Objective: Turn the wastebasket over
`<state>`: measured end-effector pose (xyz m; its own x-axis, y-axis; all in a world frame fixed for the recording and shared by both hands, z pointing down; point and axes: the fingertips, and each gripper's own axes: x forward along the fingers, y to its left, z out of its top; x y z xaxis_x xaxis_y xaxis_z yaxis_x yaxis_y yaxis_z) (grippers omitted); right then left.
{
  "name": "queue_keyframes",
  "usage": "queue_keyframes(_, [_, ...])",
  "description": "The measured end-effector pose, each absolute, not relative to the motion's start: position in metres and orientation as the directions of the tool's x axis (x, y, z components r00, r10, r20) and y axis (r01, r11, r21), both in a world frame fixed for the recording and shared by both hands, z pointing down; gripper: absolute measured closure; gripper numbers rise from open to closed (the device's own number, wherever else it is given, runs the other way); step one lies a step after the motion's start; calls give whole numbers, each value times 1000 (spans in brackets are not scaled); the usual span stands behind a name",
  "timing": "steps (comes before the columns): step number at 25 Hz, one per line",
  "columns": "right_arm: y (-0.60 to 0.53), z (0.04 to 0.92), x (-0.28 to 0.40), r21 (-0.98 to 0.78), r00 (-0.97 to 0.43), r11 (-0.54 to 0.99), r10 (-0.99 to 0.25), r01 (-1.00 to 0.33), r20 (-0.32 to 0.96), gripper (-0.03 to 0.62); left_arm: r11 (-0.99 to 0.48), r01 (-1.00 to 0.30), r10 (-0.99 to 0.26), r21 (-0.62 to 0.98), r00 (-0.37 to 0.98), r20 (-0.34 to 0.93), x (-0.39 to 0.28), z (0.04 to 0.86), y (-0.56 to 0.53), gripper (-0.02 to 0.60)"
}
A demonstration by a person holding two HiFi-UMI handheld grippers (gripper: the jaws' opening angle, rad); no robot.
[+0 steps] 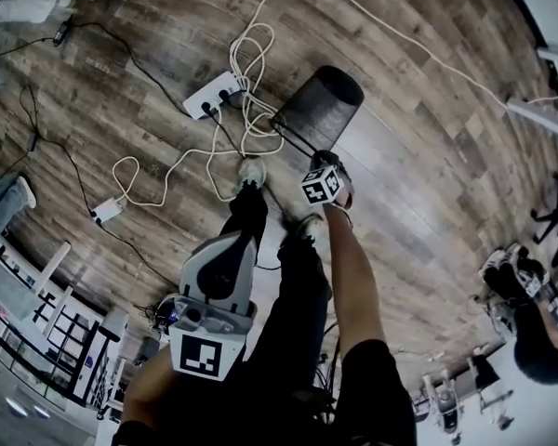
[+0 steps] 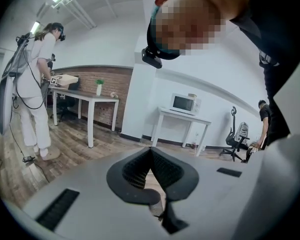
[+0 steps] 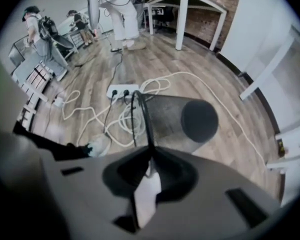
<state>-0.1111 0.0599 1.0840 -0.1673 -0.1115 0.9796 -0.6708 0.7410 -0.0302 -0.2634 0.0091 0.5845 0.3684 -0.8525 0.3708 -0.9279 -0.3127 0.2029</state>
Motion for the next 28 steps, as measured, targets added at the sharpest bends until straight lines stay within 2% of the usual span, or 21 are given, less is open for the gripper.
queue_keyframes(9, [31,1049,-96,-91,-232,675,-122,-732,965,537,-295,-921,-842,254,377,387,-259,597,11,548])
queue_keyframes(14, [27,1035,-86,-189,-292,571,-95,-799,952,537,-261,-917,-799,301,380,466,-257,628,20,542])
queue_keyframes(16, [30,1031,-77,-217,-300,517,-81,-828,950,538,-222,-915,-783,338,374,498,-259,642,25,492])
queue_keyframes(22, [58,1007,-68,-308,-342,398,-16,-864,940,539,-198,-908,-701,369,394,594,-262,701,45,404])
queue_keyframes(28, [93,958,-65,-342,-358,388,33,-856,933,540,-150,-883,-572,445,445,689,-256,757,70,358])
